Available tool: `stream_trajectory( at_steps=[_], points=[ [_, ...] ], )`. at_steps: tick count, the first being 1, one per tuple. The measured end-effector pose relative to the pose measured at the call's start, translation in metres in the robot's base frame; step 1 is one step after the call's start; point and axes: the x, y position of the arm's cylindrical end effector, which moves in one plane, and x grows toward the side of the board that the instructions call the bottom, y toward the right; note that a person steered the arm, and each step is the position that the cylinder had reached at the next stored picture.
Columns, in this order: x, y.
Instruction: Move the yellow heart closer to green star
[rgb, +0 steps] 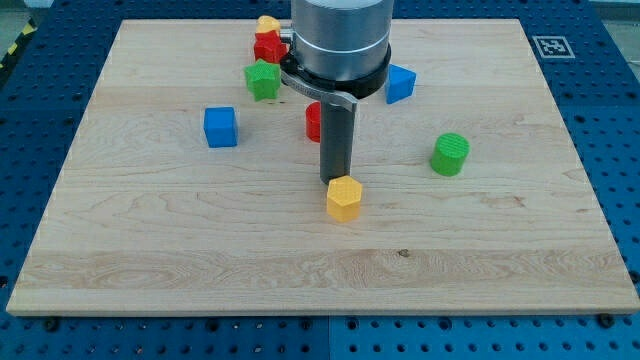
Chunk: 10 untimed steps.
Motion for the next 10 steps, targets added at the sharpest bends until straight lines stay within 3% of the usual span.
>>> stream_trajectory(
  at_steps=[3,8,10],
  points=[
    [-0.044,0.029],
    [-0.234,0.039],
    [-0.281,-0.016]
  ],
)
